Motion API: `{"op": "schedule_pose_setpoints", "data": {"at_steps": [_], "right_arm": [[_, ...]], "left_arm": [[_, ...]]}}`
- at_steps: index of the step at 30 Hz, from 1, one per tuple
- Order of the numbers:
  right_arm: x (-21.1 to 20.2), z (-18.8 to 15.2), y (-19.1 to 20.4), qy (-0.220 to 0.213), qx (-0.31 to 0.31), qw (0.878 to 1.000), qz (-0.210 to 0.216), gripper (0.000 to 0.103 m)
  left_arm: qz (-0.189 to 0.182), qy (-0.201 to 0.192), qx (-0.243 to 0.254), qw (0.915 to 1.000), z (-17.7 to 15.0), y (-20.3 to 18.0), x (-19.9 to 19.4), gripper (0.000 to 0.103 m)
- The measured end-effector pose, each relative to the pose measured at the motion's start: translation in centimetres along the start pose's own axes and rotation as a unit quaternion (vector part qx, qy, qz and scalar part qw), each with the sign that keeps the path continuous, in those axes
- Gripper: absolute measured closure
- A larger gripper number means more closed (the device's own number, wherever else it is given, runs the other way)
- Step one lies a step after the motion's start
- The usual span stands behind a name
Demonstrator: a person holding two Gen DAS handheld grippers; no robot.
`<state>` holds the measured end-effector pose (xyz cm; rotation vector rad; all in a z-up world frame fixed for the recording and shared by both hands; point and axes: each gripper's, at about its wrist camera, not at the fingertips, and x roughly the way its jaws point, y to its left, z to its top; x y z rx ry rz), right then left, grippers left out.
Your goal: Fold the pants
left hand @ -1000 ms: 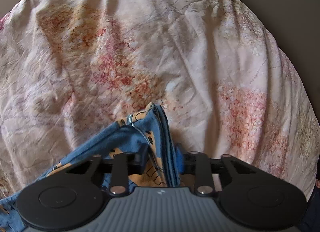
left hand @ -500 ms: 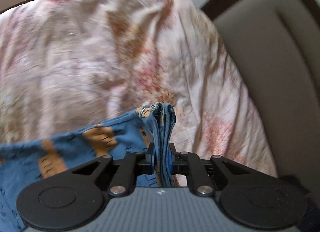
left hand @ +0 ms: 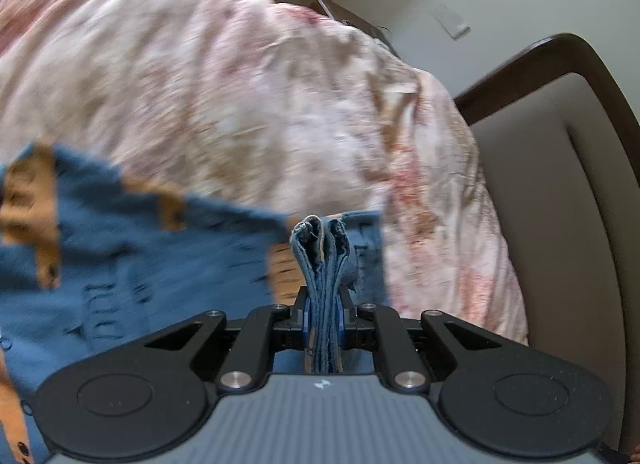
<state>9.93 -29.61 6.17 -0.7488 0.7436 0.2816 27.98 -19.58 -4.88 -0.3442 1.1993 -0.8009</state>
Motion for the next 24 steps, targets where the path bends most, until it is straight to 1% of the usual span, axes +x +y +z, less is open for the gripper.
{"op": "schedule_pose_setpoints", "data": {"at_steps": [3,6,8,14,19,24], "right_arm": [[1.9,0.2,2.0,0.018,-0.023,0.999,0.015,0.088],[3.2,0.0,3.0,0.037,-0.040,0.998,0.036,0.088],[3.9,-0.2,3.6,0.049,-0.054,0.996,0.044,0.088],[5.1,-0.5,4.8,0.066,-0.083,0.993,0.047,0.088],[5.0,-0.6,4.5,0.067,-0.081,0.993,0.049,0.088],[5.0,-0.6,4.4,0.067,-0.082,0.993,0.049,0.088]], "left_arm": [[-0.005,-0.003,-0.014,0.9999,-0.9,2.6,0.5,0.091],[-0.011,0.000,-0.036,0.9993,-1.9,4.8,1.2,0.091],[-0.014,0.005,-0.041,0.9991,-2.3,5.8,1.7,0.091],[-0.006,0.007,-0.031,0.9995,-2.6,5.9,2.4,0.091],[0.000,0.002,-0.033,0.9995,-2.8,5.7,2.6,0.091],[-0.003,0.003,-0.043,0.9991,-2.8,5.9,2.5,0.091]]}}
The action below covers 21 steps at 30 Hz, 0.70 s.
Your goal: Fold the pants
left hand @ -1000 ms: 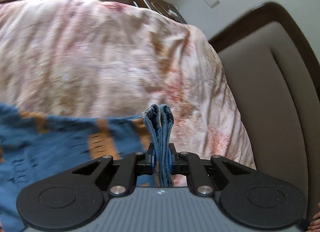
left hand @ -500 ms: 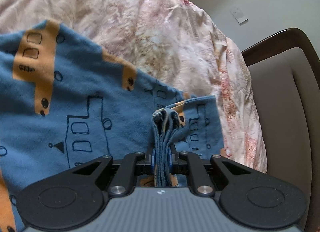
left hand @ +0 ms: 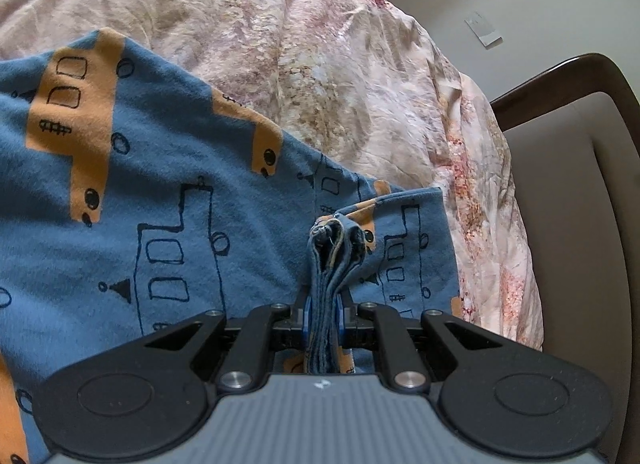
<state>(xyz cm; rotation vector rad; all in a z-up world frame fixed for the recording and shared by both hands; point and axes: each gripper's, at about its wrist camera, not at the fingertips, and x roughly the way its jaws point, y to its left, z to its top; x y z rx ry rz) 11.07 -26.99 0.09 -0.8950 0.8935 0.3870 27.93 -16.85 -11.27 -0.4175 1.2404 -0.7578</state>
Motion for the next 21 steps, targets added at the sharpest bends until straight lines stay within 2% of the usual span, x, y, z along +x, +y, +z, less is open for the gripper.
{"op": "schedule_pose_setpoints", "data": {"at_steps": [8,16,21], "right_arm": [[0.0,0.0,-0.8,-0.003,0.024,1.000,0.015,0.088],[-1.3,0.8,-1.1,-0.016,0.042,0.999,-0.005,0.088],[-3.3,2.8,-0.4,-0.049,0.042,0.998,-0.023,0.088]], "left_arm": [[-0.005,-0.008,-0.019,0.9998,-0.1,0.3,-0.5,0.091],[0.016,-0.021,0.004,0.9996,-0.2,-0.6,-2.7,0.091],[0.041,-0.028,0.039,0.9980,0.5,-1.1,-6.1,0.092]]}}
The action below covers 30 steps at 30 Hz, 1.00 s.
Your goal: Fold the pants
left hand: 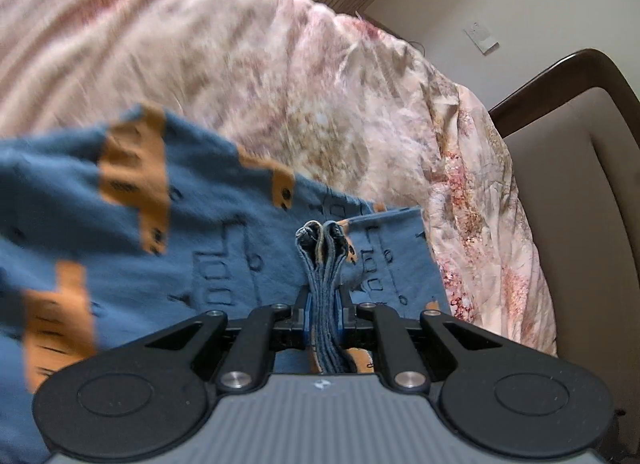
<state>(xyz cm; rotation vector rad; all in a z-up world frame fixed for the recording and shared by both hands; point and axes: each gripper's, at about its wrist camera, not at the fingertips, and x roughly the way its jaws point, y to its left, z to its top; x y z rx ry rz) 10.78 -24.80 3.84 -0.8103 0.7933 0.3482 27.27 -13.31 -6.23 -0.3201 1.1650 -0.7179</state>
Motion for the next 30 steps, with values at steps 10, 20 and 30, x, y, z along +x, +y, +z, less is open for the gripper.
{"op": "schedule_pose_setpoints", "data": {"at_steps": [10,20,30], "right_arm": [[0.4,4.6,3.8,-0.064,0.026,0.997,0.044,0.088],[3.1,3.7,7.7,-0.052,-0.009,0.997,0.053,0.084],[1.0,-0.5,-0.8,-0.066,0.006,0.989,-0.131,0.006]], "left_arm": [[0.042,-0.023,0.006,0.9988,-0.6,5.1,-5.8,0.092],[0.021,-0.009,-0.047,0.9986,-1.5,9.7,-4.6,0.081],[0.081,-0.094,0.009,0.9922,-1.9,7.4,-5.4,0.020]]}}
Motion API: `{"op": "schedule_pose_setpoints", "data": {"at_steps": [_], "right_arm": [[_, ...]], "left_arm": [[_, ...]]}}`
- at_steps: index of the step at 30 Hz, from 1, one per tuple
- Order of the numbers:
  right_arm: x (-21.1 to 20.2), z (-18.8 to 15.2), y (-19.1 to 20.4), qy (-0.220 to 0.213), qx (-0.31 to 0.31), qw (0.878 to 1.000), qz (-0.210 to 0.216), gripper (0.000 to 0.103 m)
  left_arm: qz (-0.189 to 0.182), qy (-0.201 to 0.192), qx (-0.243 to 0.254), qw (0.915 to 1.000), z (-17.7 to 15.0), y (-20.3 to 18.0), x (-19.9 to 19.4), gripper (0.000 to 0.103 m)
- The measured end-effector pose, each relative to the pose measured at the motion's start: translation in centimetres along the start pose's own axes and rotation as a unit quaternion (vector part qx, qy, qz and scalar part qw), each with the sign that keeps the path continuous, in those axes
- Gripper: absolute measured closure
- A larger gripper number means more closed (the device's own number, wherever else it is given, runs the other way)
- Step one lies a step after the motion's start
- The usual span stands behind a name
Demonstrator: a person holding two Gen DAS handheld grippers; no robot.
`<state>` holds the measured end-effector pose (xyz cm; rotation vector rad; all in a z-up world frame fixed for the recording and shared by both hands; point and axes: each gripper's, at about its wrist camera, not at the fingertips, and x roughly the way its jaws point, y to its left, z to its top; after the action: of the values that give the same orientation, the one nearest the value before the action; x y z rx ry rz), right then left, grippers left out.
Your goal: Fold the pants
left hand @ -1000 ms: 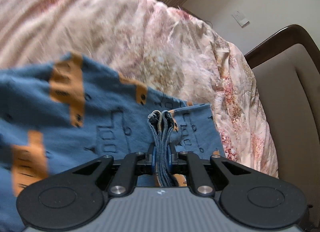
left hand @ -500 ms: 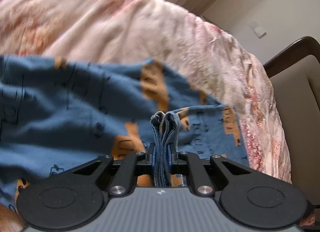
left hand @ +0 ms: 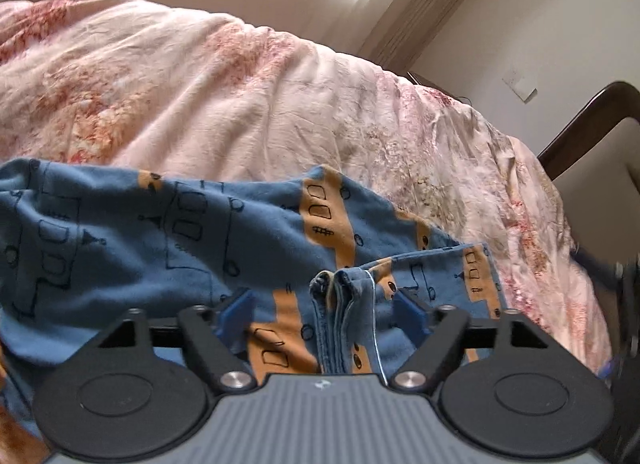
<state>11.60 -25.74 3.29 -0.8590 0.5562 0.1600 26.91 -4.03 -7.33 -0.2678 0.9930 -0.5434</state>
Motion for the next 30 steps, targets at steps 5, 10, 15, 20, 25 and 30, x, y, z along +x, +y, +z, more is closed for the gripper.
{"op": "schedule_pose_setpoints", "data": {"at_steps": [5,10,15,20,25,30], "right_arm": [[2.8,-0.3,-0.7,-0.045,-0.007,0.999,-0.003,0.001],[7.3,-3.2,0.0,-0.041,-0.034,0.999,-0.003,0.001],[11.4,-6.3,-5.7,0.058,0.066,0.991,-0.097,0.001],[10.6,-7.4,-8.5,0.106,0.107,0.972,-0.182,0.006],[3.1,-4.4,-5.0,-0.040,0.069,0.996,-0.049,0.001],[1.3,-4.8,1.0,-0.032,-0.149,0.988,0.011,0.001]], "left_arm": [[0.044,-0.027,0.047,0.9976,-0.8,-1.1,1.0,0.018],[0.084,-0.037,0.077,0.9928,-1.7,-1.4,2.0,0.019],[0.088,-0.035,0.070,0.9930,-1.4,-1.0,2.1,0.019],[0.080,-0.042,0.069,0.9936,-1.5,-1.0,1.3,0.018],[0.061,-0.023,0.060,0.9961,-2.7,-2.1,-1.2,0.001],[0.133,0.010,0.134,0.9819,-5.2,-2.8,-0.6,0.001]]}}
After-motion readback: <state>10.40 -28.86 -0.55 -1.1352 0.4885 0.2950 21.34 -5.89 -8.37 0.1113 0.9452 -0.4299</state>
